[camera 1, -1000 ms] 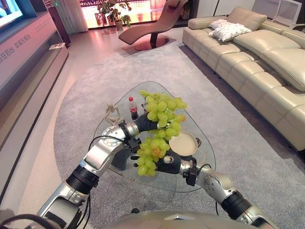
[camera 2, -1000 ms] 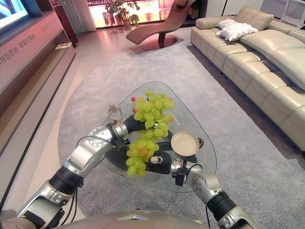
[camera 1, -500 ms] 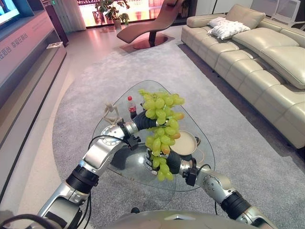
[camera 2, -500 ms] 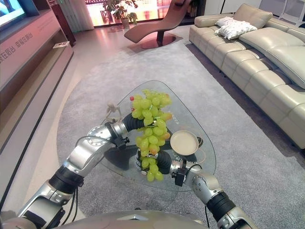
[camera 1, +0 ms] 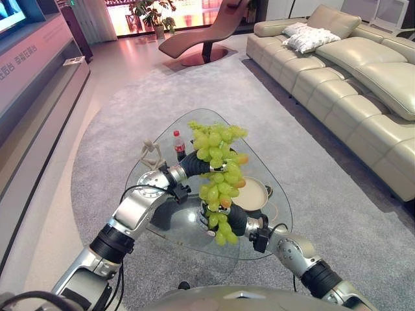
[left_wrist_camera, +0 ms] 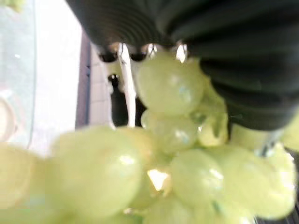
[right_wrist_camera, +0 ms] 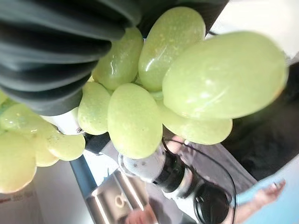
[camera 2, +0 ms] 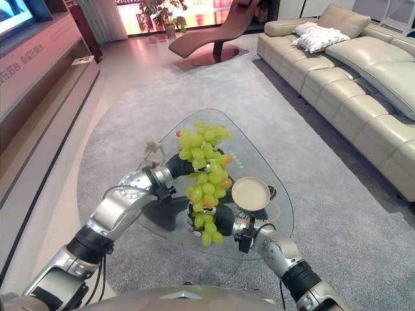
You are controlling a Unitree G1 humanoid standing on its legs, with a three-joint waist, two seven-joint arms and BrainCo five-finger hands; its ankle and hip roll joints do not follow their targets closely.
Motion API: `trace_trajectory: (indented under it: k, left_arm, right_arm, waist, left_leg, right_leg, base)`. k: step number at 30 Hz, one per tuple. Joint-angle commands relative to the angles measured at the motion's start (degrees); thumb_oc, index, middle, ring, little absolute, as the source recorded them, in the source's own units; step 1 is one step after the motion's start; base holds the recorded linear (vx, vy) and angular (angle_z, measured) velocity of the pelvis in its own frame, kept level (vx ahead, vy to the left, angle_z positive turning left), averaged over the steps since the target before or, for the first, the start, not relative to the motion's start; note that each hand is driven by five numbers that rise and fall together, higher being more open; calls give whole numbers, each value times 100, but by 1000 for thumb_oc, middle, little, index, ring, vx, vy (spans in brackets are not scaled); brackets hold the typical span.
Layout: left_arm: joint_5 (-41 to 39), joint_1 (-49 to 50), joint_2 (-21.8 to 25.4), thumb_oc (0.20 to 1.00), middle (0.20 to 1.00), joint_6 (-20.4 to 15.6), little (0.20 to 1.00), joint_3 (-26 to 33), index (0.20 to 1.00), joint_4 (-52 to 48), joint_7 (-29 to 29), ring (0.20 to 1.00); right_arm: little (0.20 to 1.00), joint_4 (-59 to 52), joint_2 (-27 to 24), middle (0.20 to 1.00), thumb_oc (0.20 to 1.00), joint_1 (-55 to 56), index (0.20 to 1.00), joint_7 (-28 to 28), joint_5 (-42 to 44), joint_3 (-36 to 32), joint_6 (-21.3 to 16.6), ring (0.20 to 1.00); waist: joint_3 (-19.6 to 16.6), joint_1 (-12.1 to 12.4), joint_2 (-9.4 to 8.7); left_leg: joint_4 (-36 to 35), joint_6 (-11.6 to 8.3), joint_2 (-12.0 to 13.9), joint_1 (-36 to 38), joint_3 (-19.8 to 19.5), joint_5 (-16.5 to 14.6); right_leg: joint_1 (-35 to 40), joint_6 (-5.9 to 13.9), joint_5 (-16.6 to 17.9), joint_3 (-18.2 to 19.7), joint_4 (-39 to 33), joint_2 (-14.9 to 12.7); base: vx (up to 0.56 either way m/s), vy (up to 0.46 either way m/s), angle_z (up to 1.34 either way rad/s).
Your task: Pick up fruits into the plate
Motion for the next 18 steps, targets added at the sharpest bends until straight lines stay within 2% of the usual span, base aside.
trace_trajectory:
  k: [1,3,9,11,13,15,17,18]
  left_arm:
    - [-227,-109,56,1000,1000,-153,1000,490,1000,445,334,1000]
    - [-45,197,137,1000,1000,-194,1000,668,1000,695,557,1000]
    - [119,952,304,1000,1000,104,1000,1013,1000,1552,518,1000]
    - [138,1171,374,1000,1000,174,1000,1031,1000,2034,594,1000]
    - [534,1287,468,1000,1000,22,1000,962,1000,2622,540,1000]
    - [908,1380,539,1000,1000,134,1000,850,1000,3189,554,1000]
    - [1113,1403,574,1000,1000,188,1000,784,1000,3510,617,1000]
    - [1240,1380,539,1000,1000,130,1000,735,1000,4031,663,1000]
  right_arm:
    - [200,-224,116,200,200,-127,200,-77,-292,-605,-528,200]
    - [200,-121,-100,200,200,-47,200,-247,-771,-835,-580,200]
    - [200,161,-806,200,200,66,200,-734,-1581,-1441,-763,200]
    - [200,306,-1073,200,200,52,200,-975,-1842,-1610,-887,200]
    - [200,466,-1366,200,200,-42,200,-1231,-1972,-1709,-991,200]
    - [200,627,-1624,200,200,-223,200,-1574,-1978,-1727,-996,200]
    - [200,778,-1704,200,200,-357,200,-1750,-1966,-1731,-999,200]
    - [200,987,-1754,200,200,-494,200,-1958,-1971,-1689,-1038,200]
  waist:
    - [212,58,-308]
    - [251,79,-338]
    - [413,167,-447]
    - [491,219,-496]
    - [591,285,-550]
    - [697,359,-622]
    - [773,397,-672]
    - [834,431,-710]
  left_leg:
    - [44,250,-291,366,39,-780]
    - [44,245,-284,352,43,-771]
    - [44,241,-264,303,28,-730]
    - [44,236,-260,262,16,-712]
    - [44,237,-252,199,10,-695]
    - [54,240,-234,108,-1,-676]
    - [70,241,-214,52,-4,-675]
    - [82,247,-203,-2,-11,-674]
  right_leg:
    - [87,55,-87,-136,122,-64]
    - [76,42,-90,-133,129,-51]
    - [20,10,-76,-150,177,-17]
    - [-26,13,-70,-166,211,-14]
    - [-93,25,-59,-184,242,-19]
    - [-186,31,-43,-188,283,-2]
    - [-245,35,-36,-196,315,12]
    - [-301,36,-31,-200,342,26]
  base:
    - [0,0,0]
    - [0,0,0]
    - [-1,-49,4]
    - [-25,-82,0]
    - [-56,-114,10]
    - [-61,-131,16]
    - [-45,-130,15]
    - [-61,-187,10]
